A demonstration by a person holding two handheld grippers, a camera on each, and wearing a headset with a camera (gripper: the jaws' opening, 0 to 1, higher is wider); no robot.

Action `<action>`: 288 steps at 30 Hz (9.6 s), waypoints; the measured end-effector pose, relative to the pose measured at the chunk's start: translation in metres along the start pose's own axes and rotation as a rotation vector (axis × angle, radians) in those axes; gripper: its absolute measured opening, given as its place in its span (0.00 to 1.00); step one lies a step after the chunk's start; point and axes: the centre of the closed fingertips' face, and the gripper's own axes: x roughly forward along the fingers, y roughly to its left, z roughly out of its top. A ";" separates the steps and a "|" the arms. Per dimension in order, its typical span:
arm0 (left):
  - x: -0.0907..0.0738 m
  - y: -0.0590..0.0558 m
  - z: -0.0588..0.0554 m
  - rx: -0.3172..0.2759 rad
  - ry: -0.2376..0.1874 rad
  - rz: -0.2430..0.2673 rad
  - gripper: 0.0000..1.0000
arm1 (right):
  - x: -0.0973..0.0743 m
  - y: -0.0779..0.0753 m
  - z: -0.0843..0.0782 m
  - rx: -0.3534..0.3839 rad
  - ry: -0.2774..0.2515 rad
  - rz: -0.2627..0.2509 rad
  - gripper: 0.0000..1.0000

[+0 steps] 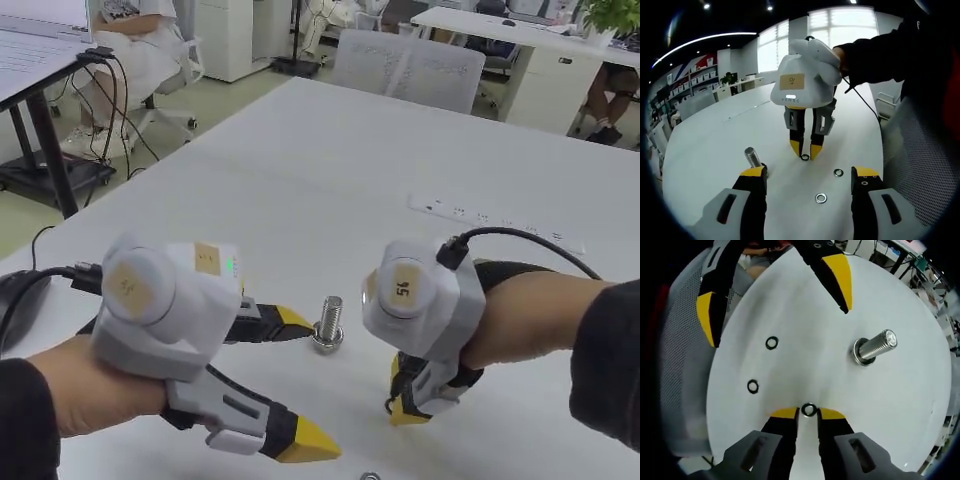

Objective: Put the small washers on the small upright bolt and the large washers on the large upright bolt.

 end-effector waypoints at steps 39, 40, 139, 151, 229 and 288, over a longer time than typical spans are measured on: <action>0.002 -0.002 0.000 0.006 0.000 -0.002 0.67 | -0.033 0.011 -0.002 0.099 -0.090 0.006 0.13; 0.001 -0.001 0.000 0.006 -0.001 -0.001 0.67 | -0.033 0.012 -0.003 0.103 -0.091 0.006 0.13; 0.001 0.002 -0.007 -0.009 0.014 0.000 0.66 | -0.067 -0.039 -0.050 0.225 -0.082 -0.091 0.13; 0.001 0.001 -0.008 -0.011 0.016 0.000 0.66 | -0.054 -0.039 -0.052 0.223 -0.074 -0.076 0.13; 0.003 0.000 -0.010 -0.015 0.022 -0.003 0.66 | -0.029 -0.029 -0.086 0.294 -0.068 -0.076 0.43; 0.000 0.000 -0.003 0.003 0.012 0.003 0.65 | -0.006 0.072 0.017 0.053 -0.142 0.066 0.32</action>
